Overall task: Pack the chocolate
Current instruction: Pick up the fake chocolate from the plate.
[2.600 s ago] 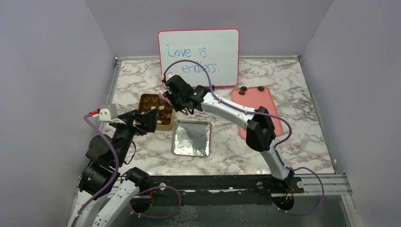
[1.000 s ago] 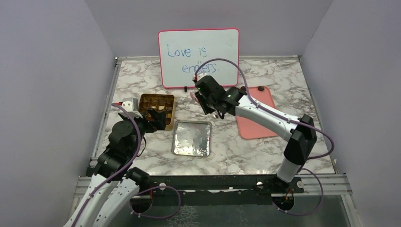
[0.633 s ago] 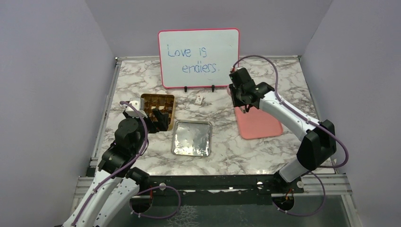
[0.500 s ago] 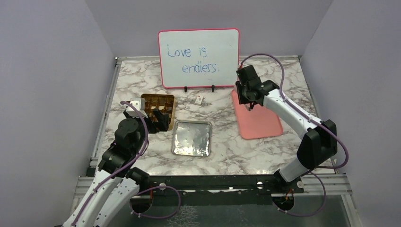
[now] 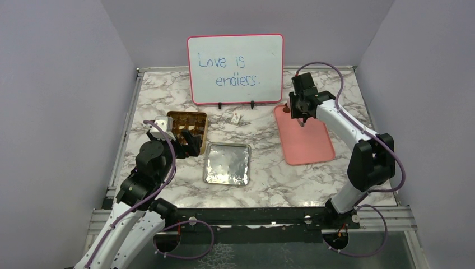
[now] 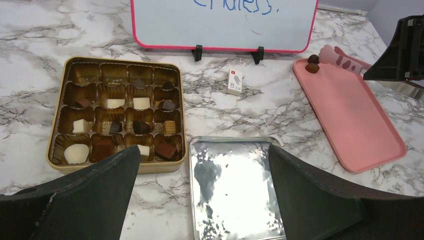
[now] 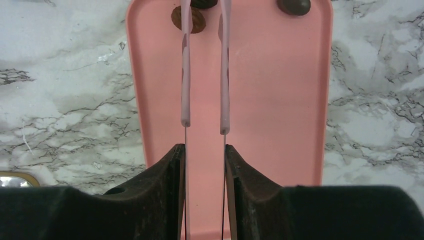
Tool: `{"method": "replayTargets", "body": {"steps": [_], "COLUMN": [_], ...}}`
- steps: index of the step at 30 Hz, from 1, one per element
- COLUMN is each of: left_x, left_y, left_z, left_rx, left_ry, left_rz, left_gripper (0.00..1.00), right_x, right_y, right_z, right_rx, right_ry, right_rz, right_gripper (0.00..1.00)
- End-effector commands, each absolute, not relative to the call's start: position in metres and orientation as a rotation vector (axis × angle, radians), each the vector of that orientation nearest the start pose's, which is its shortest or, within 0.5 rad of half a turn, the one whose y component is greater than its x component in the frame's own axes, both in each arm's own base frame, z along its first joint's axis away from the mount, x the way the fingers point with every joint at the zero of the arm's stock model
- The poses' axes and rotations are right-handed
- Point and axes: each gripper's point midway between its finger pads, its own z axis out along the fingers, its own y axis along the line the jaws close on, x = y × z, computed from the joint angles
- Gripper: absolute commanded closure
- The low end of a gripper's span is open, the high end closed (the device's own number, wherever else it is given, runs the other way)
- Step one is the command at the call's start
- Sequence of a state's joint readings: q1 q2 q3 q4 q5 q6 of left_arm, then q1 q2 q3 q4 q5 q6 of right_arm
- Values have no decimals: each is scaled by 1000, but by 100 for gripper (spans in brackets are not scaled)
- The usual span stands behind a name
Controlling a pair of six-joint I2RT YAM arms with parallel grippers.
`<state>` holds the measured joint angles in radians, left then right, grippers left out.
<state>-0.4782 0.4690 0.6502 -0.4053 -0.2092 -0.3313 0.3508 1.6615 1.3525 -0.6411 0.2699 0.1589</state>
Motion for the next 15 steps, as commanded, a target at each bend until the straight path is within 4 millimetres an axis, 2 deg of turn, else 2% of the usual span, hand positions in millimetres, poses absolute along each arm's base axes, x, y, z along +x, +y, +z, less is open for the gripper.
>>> {"method": "replayTargets", "body": {"steps": [1, 15], "left_x": [232, 232], "left_y": [-97, -96], "left_z": [246, 247], "left_rx": [3, 3], "left_ry": [1783, 1780], "left_rz": [-407, -406], "left_gripper": [1, 1], "right_x": [410, 420], "right_y": [108, 101], "right_z": [141, 125], "right_rx": [-142, -117], "right_ry": [2425, 2450], "right_rz": [-60, -110], "right_gripper": [64, 62]}}
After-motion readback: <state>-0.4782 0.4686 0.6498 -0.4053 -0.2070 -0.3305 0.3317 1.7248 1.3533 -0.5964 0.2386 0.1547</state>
